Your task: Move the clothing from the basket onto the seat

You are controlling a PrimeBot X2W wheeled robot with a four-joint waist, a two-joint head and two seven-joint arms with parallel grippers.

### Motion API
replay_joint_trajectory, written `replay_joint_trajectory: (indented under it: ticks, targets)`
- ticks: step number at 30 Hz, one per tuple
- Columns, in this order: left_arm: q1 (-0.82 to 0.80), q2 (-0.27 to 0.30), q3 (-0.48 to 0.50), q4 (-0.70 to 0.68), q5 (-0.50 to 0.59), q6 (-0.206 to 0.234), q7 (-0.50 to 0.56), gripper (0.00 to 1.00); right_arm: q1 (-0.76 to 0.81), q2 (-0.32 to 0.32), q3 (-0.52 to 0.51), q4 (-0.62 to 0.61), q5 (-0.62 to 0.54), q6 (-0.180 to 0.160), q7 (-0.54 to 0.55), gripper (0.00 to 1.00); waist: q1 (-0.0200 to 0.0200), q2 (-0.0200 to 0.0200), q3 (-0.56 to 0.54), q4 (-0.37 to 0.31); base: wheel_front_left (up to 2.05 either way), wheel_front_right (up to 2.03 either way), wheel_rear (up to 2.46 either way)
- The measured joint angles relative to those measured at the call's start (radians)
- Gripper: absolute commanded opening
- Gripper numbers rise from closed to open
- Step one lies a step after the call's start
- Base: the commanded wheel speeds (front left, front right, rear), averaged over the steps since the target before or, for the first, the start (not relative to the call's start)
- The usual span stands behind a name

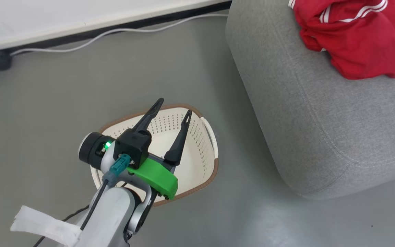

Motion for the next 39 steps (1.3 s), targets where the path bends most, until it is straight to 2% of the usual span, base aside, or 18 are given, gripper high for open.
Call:
replay_joint_trajectory:
  ticks: [8, 15, 31, 39]
  targets:
    - [0.037, -0.007, 0.05, 0.045, -0.021, 0.012, -0.044, 1.0, 0.047, 0.037, 0.044, -0.018, -0.009, 0.021, -0.014, 1.0, 0.0, 0.0, -0.094, -0.001, 0.0, 0.0, 0.0]
    - [0.082, -0.007, 0.109, 0.079, -0.049, 0.025, -0.074, 1.0, 0.108, 0.069, 0.066, -0.041, -0.01, 0.029, -0.037, 1.0, 0.0, 0.0, -0.166, 0.032, 0.0, 0.0, 0.0]
    - [0.206, 0.024, 0.279, 0.116, -0.071, 0.044, -0.116, 1.0, 0.261, 0.224, 0.121, -0.157, -0.007, 0.026, -0.083, 1.0, 0.0, 0.0, -0.274, 0.158, 0.0, 0.0, 0.0]
    - [0.272, 0.046, 0.364, 0.118, -0.072, 0.047, -0.126, 1.0, 0.345, 0.287, 0.157, -0.232, -0.012, 0.003, -0.093, 1.0, 0.0, 0.0, -0.3, 0.186, 0.0, 0.0, 0.0]
